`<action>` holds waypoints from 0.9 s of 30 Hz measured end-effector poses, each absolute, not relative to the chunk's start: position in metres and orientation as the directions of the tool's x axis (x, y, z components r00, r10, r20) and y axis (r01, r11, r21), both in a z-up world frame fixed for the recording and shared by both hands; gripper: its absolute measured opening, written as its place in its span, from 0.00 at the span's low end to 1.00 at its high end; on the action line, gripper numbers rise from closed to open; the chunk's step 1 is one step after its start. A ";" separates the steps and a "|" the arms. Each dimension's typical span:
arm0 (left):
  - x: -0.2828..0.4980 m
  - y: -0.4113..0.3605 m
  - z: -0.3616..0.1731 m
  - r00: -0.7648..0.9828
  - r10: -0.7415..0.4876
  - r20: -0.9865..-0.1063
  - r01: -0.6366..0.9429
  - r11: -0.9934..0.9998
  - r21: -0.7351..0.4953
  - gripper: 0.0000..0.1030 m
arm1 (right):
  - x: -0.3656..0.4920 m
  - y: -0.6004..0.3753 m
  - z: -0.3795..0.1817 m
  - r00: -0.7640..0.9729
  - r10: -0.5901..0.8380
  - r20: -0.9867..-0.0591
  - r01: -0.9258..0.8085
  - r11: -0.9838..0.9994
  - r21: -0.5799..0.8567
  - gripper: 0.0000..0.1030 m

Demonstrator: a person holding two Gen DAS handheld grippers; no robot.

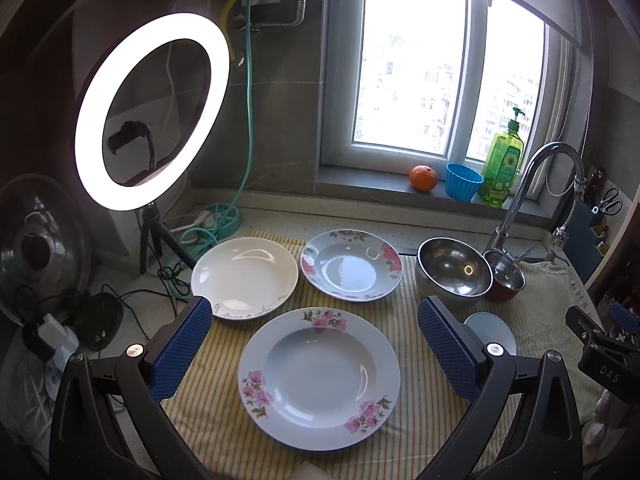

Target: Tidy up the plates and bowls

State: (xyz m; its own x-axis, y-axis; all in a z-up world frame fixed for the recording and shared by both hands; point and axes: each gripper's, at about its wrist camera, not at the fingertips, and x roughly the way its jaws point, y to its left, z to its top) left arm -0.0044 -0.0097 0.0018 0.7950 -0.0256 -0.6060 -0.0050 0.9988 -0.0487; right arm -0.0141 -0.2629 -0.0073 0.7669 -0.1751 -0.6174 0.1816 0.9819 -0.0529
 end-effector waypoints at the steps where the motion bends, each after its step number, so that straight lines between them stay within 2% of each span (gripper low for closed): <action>1: -0.004 -0.009 0.002 0.795 -0.025 -0.606 -0.006 0.999 -0.049 0.99 | -0.014 -0.263 -0.007 0.767 -0.175 -0.617 0.181 0.982 -0.053 0.99; 27: -0.003 -0.002 0.000 0.789 -0.026 -0.614 -0.017 0.998 -0.064 0.99 | -0.010 -0.259 -0.012 0.761 -0.149 -0.631 0.162 0.986 -0.038 0.99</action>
